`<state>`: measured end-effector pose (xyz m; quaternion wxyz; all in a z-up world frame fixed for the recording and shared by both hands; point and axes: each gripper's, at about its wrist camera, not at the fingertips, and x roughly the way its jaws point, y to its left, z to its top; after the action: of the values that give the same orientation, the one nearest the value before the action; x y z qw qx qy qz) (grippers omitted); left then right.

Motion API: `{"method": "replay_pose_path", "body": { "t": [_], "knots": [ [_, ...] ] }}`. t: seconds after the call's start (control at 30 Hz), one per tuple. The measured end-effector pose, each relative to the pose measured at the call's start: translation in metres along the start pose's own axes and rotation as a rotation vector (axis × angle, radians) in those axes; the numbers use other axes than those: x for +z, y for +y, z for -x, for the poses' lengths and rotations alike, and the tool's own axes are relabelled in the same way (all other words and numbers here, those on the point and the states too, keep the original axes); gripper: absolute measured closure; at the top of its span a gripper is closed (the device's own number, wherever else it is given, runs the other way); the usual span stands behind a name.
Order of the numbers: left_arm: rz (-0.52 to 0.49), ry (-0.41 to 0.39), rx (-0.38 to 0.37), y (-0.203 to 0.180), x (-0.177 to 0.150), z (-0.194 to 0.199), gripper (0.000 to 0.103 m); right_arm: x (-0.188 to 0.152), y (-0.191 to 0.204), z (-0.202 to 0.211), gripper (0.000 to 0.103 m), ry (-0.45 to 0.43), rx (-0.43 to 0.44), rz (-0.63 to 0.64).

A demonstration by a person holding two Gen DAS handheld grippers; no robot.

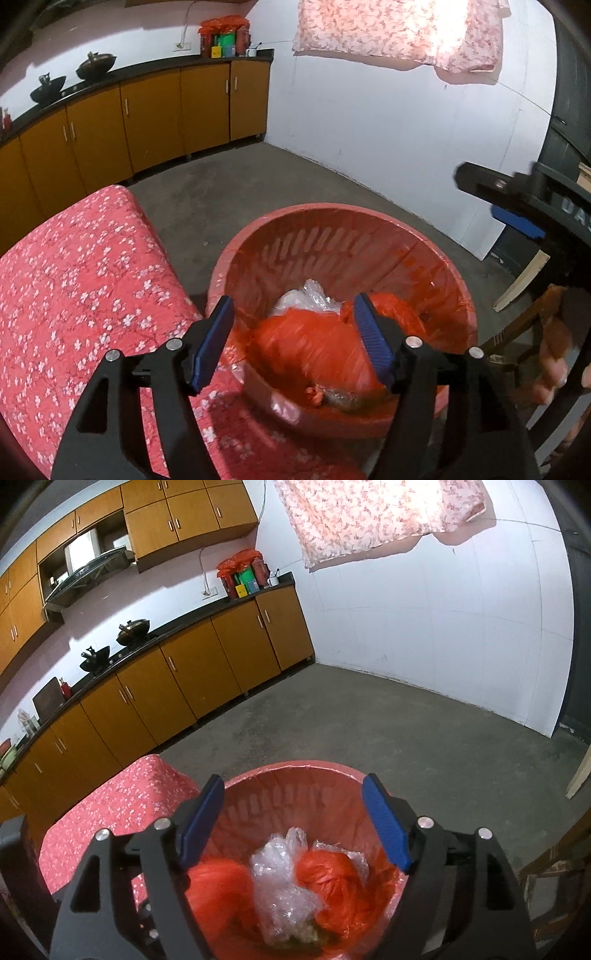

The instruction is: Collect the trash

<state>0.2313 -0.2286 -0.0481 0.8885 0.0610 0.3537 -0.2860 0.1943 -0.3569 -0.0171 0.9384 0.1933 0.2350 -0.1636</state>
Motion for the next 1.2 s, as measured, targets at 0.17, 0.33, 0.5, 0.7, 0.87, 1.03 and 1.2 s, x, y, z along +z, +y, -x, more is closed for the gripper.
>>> {"method": "replay_pose_path", "body": {
  "t": [0.17,0.33,0.5,0.7,0.87,1.03,1.2],
  "knots": [
    [0.033,-0.040,0.054,0.017,-0.010,0.028,0.024,-0.005,0.006,0.027,0.009,-0.067,-0.039,0.037],
    [0.041,-0.130,0.152,0.032,-0.026,0.075,0.006,-0.019,0.030,0.070,0.004,-0.163,-0.109,0.157],
    [0.037,-0.223,0.260,0.045,-0.047,0.132,0.002,-0.038,0.064,0.106,0.004,-0.222,-0.165,0.285],
    [0.053,-0.301,0.349,0.054,-0.074,0.192,0.002,-0.073,0.092,0.151,0.004,-0.235,-0.108,0.344],
    [0.082,-0.344,0.398,0.059,-0.098,0.230,0.002,-0.095,0.102,0.177,0.004,-0.211,-0.067,0.336],
    [0.068,-0.358,0.435,0.056,-0.114,0.252,0.002,-0.111,0.107,0.196,0.004,-0.174,-0.023,0.312],
    [0.069,-0.362,0.429,0.052,-0.124,0.261,0.002,-0.122,0.112,0.211,0.004,-0.166,0.002,0.304]
  ]
}}
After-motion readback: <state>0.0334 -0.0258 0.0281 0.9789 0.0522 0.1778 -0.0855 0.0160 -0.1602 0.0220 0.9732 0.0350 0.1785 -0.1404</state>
